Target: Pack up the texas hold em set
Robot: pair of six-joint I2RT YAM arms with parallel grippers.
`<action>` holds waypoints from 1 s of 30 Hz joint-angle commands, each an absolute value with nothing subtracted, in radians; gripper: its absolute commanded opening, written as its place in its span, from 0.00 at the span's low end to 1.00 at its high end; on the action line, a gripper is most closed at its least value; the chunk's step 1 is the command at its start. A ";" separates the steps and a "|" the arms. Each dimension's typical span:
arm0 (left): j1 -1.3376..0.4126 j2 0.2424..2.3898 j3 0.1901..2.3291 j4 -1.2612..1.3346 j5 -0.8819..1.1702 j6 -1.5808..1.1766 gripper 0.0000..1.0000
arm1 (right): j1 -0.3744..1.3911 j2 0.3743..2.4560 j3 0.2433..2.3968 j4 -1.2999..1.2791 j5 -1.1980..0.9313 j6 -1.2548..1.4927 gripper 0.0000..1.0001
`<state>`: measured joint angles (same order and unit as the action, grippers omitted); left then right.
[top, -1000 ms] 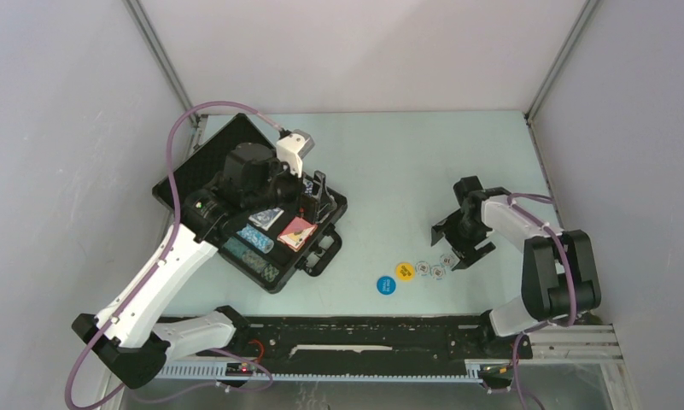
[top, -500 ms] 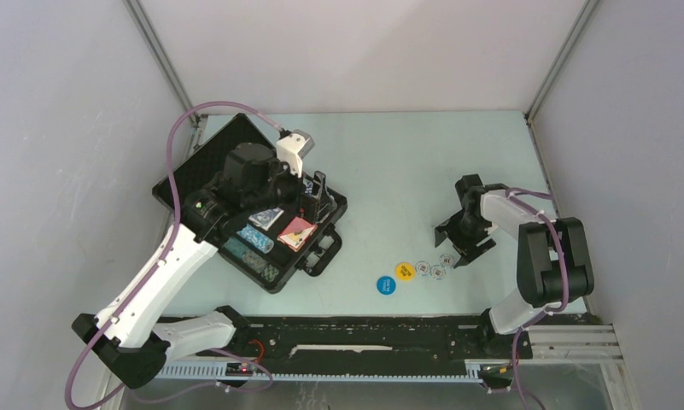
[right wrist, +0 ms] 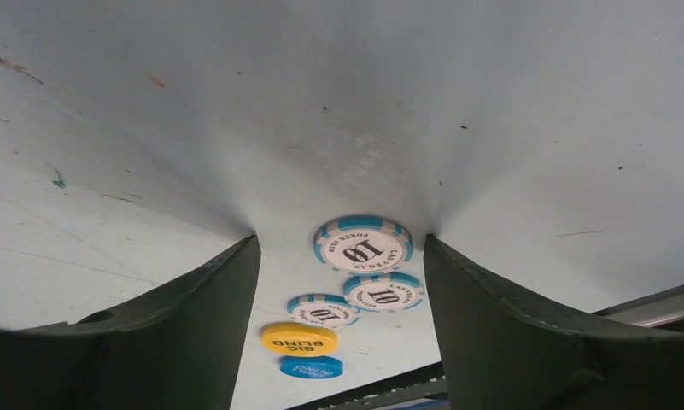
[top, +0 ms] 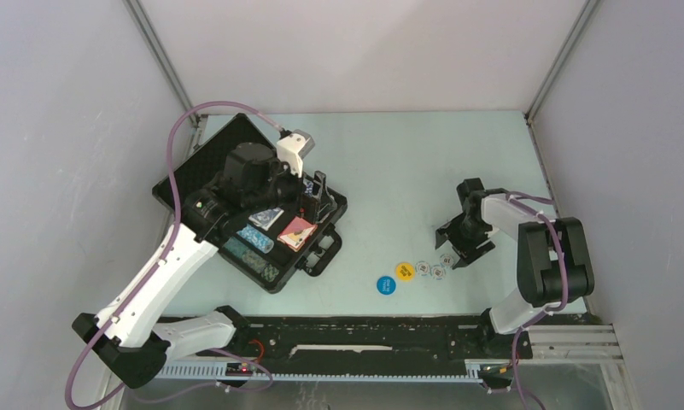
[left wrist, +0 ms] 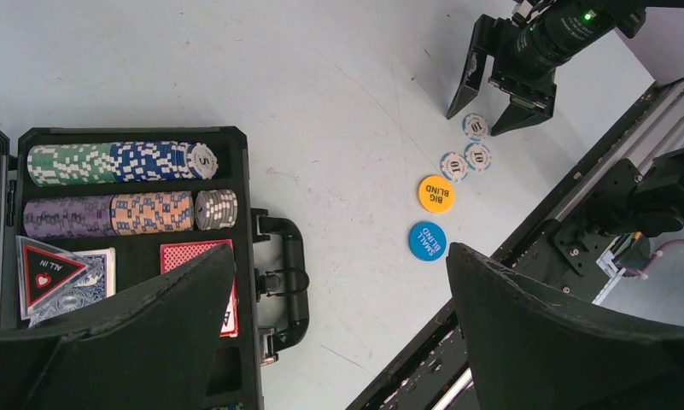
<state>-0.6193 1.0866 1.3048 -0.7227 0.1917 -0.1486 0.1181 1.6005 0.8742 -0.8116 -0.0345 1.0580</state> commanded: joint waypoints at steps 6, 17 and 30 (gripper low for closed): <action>-0.615 1.086 1.285 -0.701 0.216 -0.141 1.00 | 0.115 1.576 0.816 -0.785 -0.019 1.095 0.74; -0.615 1.083 1.285 -0.703 0.215 -0.141 1.00 | 0.147 1.597 0.816 -0.804 -0.012 1.143 0.63; -0.615 1.080 1.285 -0.703 0.220 -0.143 1.00 | 0.150 1.520 0.816 -0.827 -0.009 1.166 0.40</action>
<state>-0.6193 1.0866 1.3048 -0.7227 0.1959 -0.1486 0.1390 1.5551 0.8318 -0.8097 -0.0143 1.1313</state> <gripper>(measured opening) 0.996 0.498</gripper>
